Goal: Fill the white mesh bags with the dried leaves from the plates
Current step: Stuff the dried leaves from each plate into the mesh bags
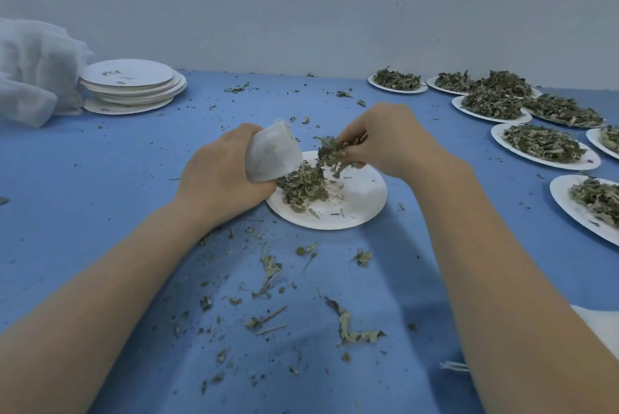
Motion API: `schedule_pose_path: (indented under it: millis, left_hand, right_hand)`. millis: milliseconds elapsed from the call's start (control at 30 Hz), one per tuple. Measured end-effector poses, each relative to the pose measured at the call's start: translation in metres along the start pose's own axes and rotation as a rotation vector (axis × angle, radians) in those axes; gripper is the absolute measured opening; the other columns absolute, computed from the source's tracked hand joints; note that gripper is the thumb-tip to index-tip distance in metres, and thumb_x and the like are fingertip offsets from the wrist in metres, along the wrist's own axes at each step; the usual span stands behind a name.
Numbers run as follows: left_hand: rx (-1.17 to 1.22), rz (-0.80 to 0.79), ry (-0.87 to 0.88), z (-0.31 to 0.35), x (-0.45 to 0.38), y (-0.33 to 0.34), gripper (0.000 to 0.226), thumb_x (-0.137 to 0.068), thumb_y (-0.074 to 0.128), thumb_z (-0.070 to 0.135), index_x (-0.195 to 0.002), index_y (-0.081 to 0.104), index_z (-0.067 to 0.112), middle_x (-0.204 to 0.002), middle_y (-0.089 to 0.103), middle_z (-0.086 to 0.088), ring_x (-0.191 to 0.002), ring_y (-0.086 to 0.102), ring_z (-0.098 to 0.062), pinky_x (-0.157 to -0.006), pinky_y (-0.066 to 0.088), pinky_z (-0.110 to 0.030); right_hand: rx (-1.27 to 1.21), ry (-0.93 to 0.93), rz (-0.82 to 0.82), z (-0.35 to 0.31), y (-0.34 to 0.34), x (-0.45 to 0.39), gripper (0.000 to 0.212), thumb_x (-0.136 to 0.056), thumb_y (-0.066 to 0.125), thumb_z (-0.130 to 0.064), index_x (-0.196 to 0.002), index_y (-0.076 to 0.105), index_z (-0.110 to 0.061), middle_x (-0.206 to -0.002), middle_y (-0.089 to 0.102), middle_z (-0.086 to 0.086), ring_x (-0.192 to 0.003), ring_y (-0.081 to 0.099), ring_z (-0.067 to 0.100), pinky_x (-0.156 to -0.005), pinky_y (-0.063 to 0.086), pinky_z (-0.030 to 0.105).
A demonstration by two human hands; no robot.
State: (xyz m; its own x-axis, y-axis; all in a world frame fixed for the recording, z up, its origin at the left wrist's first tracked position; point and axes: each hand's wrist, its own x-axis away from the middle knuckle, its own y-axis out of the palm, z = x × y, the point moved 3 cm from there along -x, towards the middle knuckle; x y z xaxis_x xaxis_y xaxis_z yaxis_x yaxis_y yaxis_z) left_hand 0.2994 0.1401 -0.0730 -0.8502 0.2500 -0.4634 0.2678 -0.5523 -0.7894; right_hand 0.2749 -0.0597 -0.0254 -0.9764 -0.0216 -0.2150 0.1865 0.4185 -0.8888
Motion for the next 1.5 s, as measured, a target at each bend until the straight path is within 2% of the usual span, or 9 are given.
schedule_pose_path:
  millis: [367, 567, 733, 800, 933, 1033, 1133, 1333, 1500]
  left_hand:
    - [-0.057, 0.050, 0.059, 0.014, 0.001, -0.003, 0.062, -0.066, 0.072, 0.031, -0.121, 0.047, 0.020, -0.113, 0.059, -0.005, -0.096, 0.055, -0.033, -0.073, 0.038, -0.032]
    - [-0.052, 0.072, 0.176, 0.024, 0.004, -0.004, 0.055, -0.066, 0.073, 0.027, -0.116, 0.055, 0.014, -0.102, 0.064, -0.008, -0.085, 0.058, -0.032, -0.070, 0.034, -0.029]
    - [-0.095, 0.094, 0.171, 0.025, 0.004, -0.003, 0.054, -0.068, 0.072, 0.025, -0.117, 0.053, 0.012, -0.100, 0.063, -0.009, -0.084, 0.057, -0.033, -0.068, 0.031, -0.029]
    - [-0.078, 0.092, 0.149, 0.023, 0.003, -0.003, 0.055, -0.068, 0.072, 0.026, -0.117, 0.052, 0.013, -0.101, 0.062, -0.009, -0.085, 0.057, -0.033, -0.068, 0.033, -0.030]
    - [-0.031, 0.077, 0.102, 0.021, 0.001, -0.002, 0.055, -0.067, 0.071, 0.030, -0.117, 0.050, 0.019, -0.101, 0.062, -0.005, -0.085, 0.056, -0.030, -0.068, 0.041, -0.032]
    - [0.073, 0.093, 0.074, 0.022, 0.002, -0.004, 0.054, -0.066, 0.071, 0.037, -0.115, 0.052, 0.022, -0.098, 0.062, 0.002, -0.084, 0.056, -0.024, -0.069, 0.045, -0.033]
    - [0.113, 0.115, 0.086, 0.027, 0.003, -0.004, 0.048, -0.069, 0.073, 0.037, -0.109, 0.056, 0.018, -0.093, 0.062, 0.003, -0.083, 0.057, -0.023, -0.070, 0.045, -0.034]
    - [0.104, 0.080, 0.055, 0.026, 0.002, -0.003, 0.054, -0.064, 0.071, 0.030, -0.114, 0.052, 0.023, -0.089, 0.058, 0.009, -0.083, 0.057, -0.021, -0.069, 0.044, -0.031]
    - [0.033, 0.070, 0.059, 0.019, -0.001, -0.005, 0.056, -0.069, 0.069, 0.040, -0.119, 0.047, 0.025, -0.098, 0.060, 0.003, -0.083, 0.054, -0.024, -0.065, 0.037, -0.030]
  right_hand:
    - [-0.038, -0.146, -0.003, -0.035, -0.009, 0.006, 0.022, -0.076, 0.060, -0.003, -0.085, 0.077, -0.014, -0.077, 0.072, 0.011, -0.073, 0.065, 0.025, -0.054, 0.045, 0.020]
    - [0.173, -0.215, -0.010, -0.046, 0.003, 0.004, 0.021, -0.074, 0.052, 0.002, -0.080, 0.071, -0.005, -0.060, 0.044, 0.006, -0.054, 0.028, 0.014, -0.044, 0.024, 0.019]
    - [-0.089, -0.237, -0.032, -0.044, 0.000, 0.006, 0.017, -0.077, 0.065, -0.007, -0.089, 0.075, -0.014, -0.069, 0.066, 0.002, -0.063, 0.057, 0.014, -0.056, 0.046, 0.017]
    - [-0.282, -0.198, -0.092, -0.041, -0.003, 0.008, 0.021, -0.077, 0.072, -0.013, -0.096, 0.075, -0.021, -0.086, 0.073, -0.001, -0.082, 0.067, 0.013, -0.081, 0.054, 0.032]
    - [-0.452, -0.172, -0.145, -0.037, -0.006, 0.012, 0.020, -0.080, 0.070, -0.012, -0.094, 0.074, -0.025, -0.090, 0.074, -0.004, -0.092, 0.069, 0.018, -0.087, 0.052, 0.049]
    - [-0.444, -0.158, -0.045, -0.040, -0.001, 0.009, 0.015, -0.081, 0.067, -0.010, -0.086, 0.077, -0.021, -0.077, 0.073, 0.003, -0.074, 0.067, 0.014, -0.074, 0.056, 0.030]
    - [-0.327, -0.150, 0.030, -0.053, 0.015, 0.007, 0.020, -0.082, 0.060, -0.011, -0.065, 0.070, -0.007, -0.047, 0.045, -0.005, -0.045, 0.036, 0.005, -0.044, 0.028, 0.012]
    - [-0.350, -0.246, -0.208, -0.061, 0.026, 0.010, 0.023, -0.081, 0.056, -0.003, -0.059, 0.057, -0.011, -0.052, 0.037, -0.005, -0.050, 0.032, 0.006, -0.047, 0.026, 0.014]
    - [-0.613, -0.239, -0.156, -0.036, 0.007, 0.011, 0.014, -0.081, 0.068, -0.007, -0.087, 0.075, -0.019, -0.077, 0.073, -0.002, -0.073, 0.064, 0.000, -0.071, 0.049, 0.013]
